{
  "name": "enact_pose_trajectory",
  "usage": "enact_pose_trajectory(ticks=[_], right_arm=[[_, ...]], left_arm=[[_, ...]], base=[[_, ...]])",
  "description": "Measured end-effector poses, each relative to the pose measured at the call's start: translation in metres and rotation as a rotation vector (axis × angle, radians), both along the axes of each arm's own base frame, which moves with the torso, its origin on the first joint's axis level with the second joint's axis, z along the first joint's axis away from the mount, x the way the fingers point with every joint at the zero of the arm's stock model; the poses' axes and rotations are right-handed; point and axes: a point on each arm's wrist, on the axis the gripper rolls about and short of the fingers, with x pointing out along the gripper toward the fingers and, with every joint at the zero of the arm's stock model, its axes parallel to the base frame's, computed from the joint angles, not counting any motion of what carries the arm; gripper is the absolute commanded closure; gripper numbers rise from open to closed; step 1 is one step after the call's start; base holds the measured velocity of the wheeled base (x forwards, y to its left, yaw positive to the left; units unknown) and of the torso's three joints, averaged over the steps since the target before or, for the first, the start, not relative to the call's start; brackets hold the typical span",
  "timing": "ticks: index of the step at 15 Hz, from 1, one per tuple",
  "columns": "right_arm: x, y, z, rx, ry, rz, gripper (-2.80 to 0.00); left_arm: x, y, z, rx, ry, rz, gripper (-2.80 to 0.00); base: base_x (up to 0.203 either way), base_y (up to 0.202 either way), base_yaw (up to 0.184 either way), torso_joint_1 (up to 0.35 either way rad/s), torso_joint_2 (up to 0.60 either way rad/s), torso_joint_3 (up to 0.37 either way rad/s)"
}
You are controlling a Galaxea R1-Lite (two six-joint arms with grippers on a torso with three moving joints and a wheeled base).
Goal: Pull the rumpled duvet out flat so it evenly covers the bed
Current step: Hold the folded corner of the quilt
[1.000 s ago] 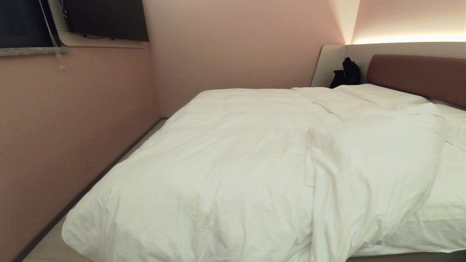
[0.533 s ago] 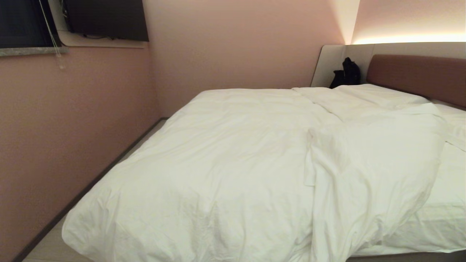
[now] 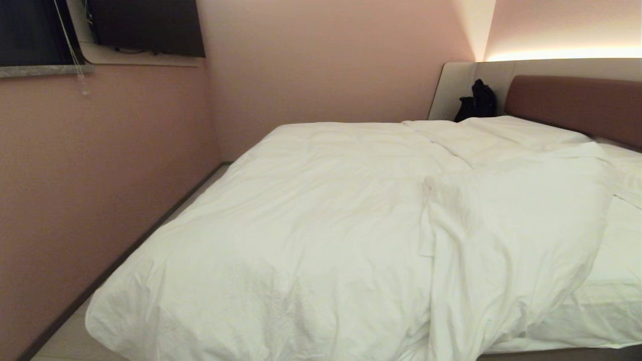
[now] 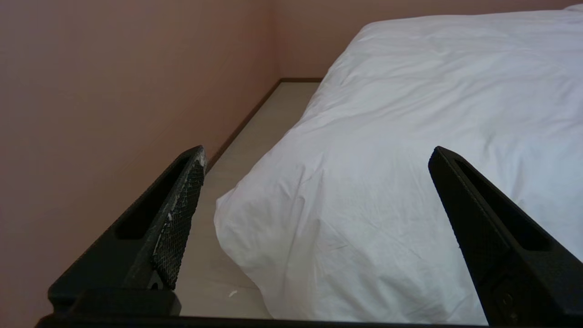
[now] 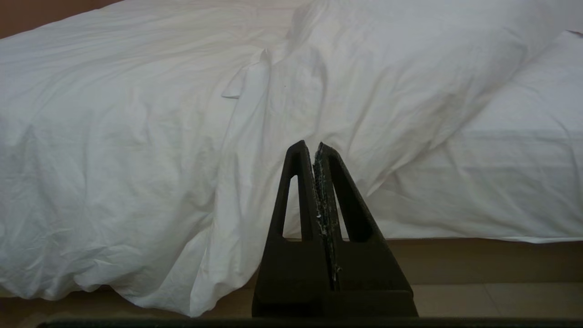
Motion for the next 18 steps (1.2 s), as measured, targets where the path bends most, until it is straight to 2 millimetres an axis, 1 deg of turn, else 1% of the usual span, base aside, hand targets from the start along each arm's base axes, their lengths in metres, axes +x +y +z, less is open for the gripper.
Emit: enact_pose_trajectory(ticks=[7,12,14,18], right_arm=[[0.000,0.000,0.000,0.000,0.000,-0.001,0.00],[0.000,0.000,0.000,0.000,0.000,0.000,0.00],[0.000,0.000,0.000,0.000,0.000,0.000,0.00],[0.000,0.000,0.000,0.000,0.000,0.000,0.00]], left_arm=[[-0.012,0.000,-0.030,0.060,-0.024,-0.026,-2.80],[-0.024,-0.002,-0.054,0.076,-0.100,-0.109,-2.80],[-0.025,-0.002,-0.058,0.073,-0.126,-0.111,-2.80],[-0.019,-0.002,-0.069,0.083,-0.151,-0.112,-2.80]], base=[[0.000,0.000,0.000,0.000,0.00,0.000],[0.000,0.000,0.000,0.000,0.00,0.000],[0.000,0.000,0.000,0.000,0.00,0.000],[0.000,0.000,0.000,0.000,0.00,0.000]])
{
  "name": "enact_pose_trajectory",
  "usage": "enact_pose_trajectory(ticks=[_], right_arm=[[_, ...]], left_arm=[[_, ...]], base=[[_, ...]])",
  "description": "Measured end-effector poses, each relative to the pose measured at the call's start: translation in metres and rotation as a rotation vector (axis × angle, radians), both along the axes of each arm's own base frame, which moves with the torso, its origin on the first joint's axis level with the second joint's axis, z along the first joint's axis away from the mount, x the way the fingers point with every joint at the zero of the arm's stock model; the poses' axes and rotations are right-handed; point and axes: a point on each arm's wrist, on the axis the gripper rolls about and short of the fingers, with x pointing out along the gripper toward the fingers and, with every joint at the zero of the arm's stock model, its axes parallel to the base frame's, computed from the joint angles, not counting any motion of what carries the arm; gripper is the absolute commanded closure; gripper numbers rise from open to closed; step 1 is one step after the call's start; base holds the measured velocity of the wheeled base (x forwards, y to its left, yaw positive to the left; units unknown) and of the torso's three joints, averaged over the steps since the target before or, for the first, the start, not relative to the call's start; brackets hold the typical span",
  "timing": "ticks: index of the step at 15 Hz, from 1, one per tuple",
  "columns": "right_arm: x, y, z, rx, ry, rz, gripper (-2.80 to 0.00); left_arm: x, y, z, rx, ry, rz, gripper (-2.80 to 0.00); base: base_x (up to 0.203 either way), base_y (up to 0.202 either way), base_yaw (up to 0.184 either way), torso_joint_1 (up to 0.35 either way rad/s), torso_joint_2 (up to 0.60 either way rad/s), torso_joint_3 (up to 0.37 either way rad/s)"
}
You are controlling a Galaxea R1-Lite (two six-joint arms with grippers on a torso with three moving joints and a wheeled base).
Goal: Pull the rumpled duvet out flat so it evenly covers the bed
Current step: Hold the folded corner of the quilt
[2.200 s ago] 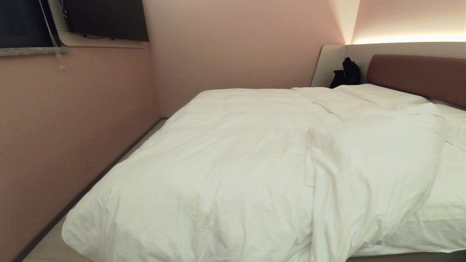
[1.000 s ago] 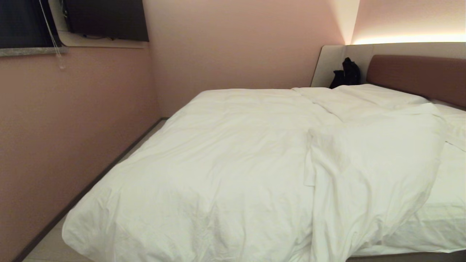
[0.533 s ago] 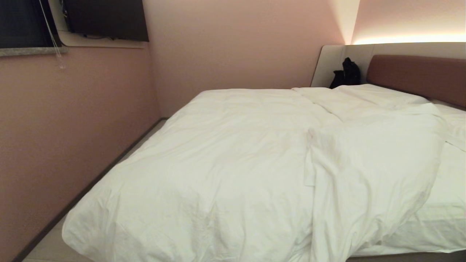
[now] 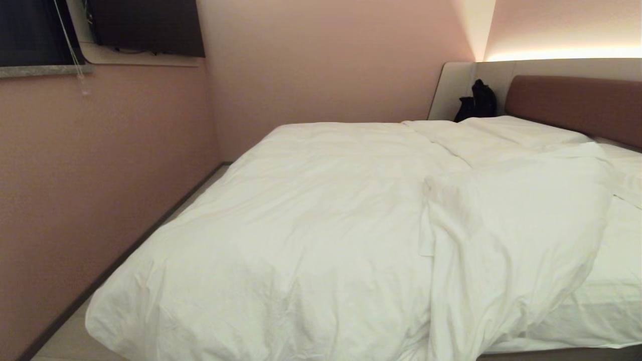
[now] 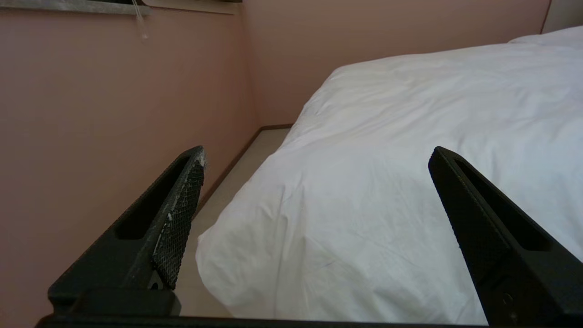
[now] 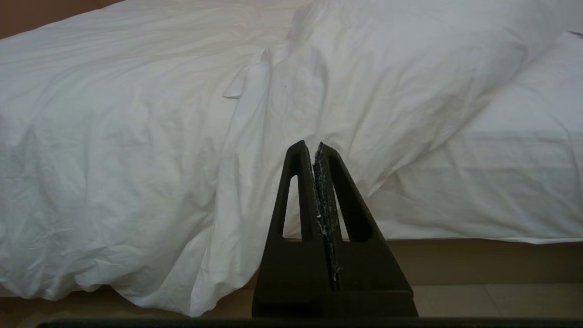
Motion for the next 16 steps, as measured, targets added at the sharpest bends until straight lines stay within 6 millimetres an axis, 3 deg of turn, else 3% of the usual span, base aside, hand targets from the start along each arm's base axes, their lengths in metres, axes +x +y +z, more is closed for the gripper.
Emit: enact_pose_trajectory(ticks=[16], right_arm=[[0.000,0.000,0.000,-0.001,0.000,0.000,0.00]], left_arm=[[0.014,0.000,-0.036,0.000,0.130,0.000,-2.80]], base=[[0.000,0.000,0.000,0.000,0.00,0.000]])
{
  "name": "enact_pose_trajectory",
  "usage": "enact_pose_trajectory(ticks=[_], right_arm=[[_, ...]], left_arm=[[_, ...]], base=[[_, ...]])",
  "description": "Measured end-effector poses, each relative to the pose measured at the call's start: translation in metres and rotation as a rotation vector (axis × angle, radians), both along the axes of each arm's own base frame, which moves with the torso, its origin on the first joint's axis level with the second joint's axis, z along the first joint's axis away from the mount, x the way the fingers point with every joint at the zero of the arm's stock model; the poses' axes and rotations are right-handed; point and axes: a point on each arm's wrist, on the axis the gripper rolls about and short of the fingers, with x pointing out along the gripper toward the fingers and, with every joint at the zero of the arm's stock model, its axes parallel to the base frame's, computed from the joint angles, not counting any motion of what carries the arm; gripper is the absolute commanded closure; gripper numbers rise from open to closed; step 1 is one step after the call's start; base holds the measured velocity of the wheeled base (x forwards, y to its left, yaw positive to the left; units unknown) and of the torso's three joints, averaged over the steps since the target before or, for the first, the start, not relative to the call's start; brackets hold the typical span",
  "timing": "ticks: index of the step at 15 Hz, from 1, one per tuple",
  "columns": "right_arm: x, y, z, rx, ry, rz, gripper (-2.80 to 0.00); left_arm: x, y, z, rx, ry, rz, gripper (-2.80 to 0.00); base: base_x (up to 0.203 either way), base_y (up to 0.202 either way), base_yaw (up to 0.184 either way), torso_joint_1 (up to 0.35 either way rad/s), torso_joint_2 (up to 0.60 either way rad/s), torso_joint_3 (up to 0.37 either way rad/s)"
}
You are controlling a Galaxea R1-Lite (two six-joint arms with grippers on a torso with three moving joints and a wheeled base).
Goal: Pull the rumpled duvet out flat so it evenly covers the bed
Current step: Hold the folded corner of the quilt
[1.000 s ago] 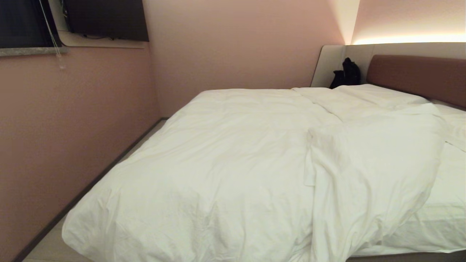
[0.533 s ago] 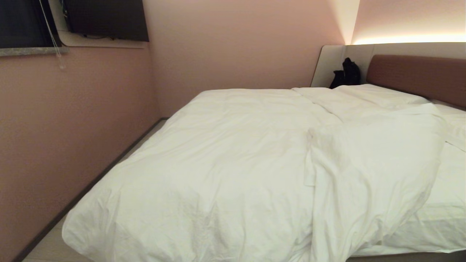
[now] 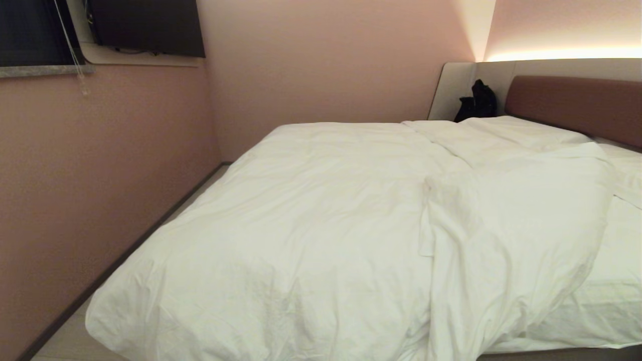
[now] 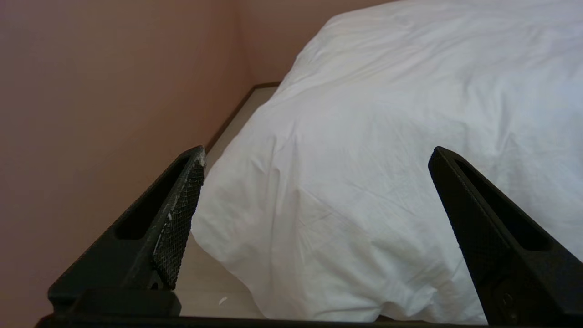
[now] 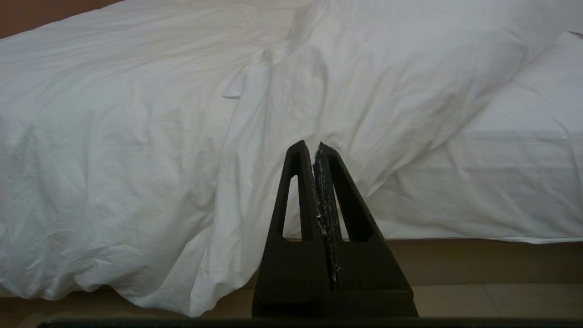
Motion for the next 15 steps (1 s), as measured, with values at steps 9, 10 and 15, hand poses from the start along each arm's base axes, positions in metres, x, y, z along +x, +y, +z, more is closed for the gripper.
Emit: enact_pose_trajectory(ticks=[9,10,15], right_arm=[[0.000,0.000,0.000,0.001,0.000,0.000,0.00],[0.000,0.000,0.000,0.000,0.000,0.000,0.00],[0.000,0.000,0.000,0.001,0.000,0.000,0.00]], left_arm=[[0.002,-0.001,-0.006,-0.016,0.033,-0.069,0.00],[0.002,-0.002,-0.009,-0.025,0.053,-0.071,0.00],[0.002,-0.001,-0.012,-0.078,0.087,-0.072,0.00]], base=[[0.000,0.000,0.000,0.000,0.00,0.000],[0.000,0.000,0.000,0.000,0.00,0.000],[0.000,0.000,0.000,0.000,0.00,0.000]])
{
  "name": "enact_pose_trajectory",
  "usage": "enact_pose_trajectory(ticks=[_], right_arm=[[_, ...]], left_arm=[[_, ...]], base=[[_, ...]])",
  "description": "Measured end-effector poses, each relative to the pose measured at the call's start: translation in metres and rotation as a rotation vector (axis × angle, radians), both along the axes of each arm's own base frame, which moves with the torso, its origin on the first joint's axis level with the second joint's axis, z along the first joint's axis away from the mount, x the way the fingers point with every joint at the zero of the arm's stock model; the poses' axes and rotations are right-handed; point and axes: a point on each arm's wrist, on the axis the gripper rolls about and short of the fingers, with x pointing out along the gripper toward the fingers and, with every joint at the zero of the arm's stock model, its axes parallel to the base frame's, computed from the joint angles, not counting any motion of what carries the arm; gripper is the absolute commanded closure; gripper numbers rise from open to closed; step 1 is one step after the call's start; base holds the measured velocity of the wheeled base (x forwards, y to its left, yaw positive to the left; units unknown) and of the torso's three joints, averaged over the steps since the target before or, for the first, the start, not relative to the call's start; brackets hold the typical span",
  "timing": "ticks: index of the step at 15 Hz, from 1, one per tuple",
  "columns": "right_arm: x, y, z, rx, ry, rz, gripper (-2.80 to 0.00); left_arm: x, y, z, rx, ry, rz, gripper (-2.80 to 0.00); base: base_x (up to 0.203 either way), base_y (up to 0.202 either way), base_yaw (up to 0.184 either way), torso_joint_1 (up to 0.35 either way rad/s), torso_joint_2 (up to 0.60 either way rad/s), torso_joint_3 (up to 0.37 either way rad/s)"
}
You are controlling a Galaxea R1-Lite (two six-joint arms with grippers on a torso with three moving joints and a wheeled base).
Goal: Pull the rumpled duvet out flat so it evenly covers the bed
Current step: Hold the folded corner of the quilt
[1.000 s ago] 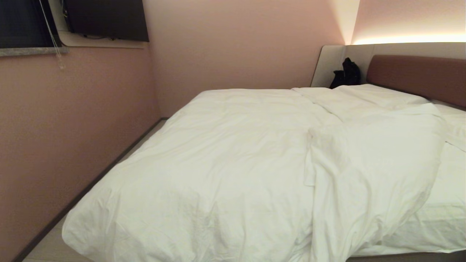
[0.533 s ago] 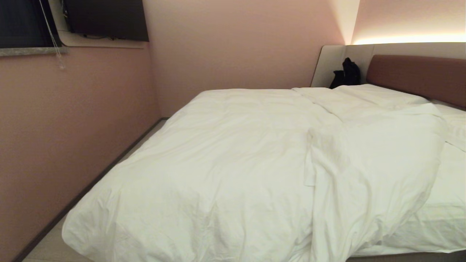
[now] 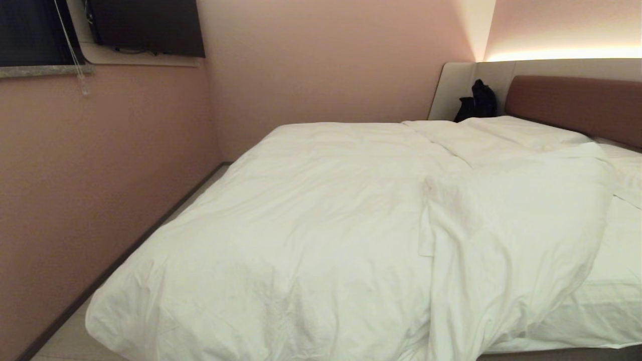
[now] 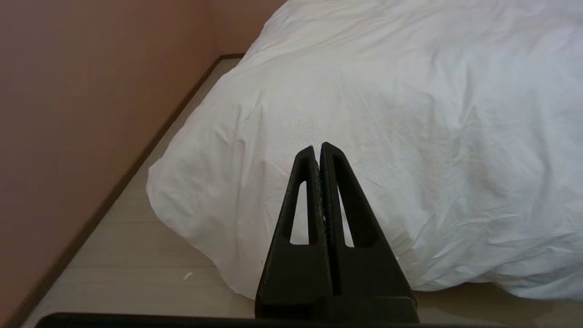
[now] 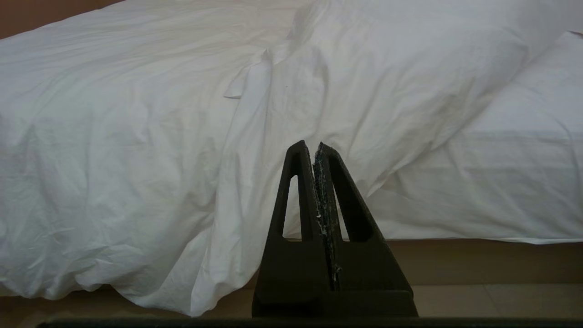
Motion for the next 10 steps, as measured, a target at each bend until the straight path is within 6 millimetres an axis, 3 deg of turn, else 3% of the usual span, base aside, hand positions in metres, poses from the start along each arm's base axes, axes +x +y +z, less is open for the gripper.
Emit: enact_pose_trajectory(ticks=[10], right_arm=[[0.0000,0.0000,0.0000,0.000,0.000,0.000,0.00]], left_arm=[[-0.0001,0.0002,0.0007,-0.074,-0.005,0.008,0.00]], base=[[0.000,0.000,0.000,0.000,0.00,0.000]])
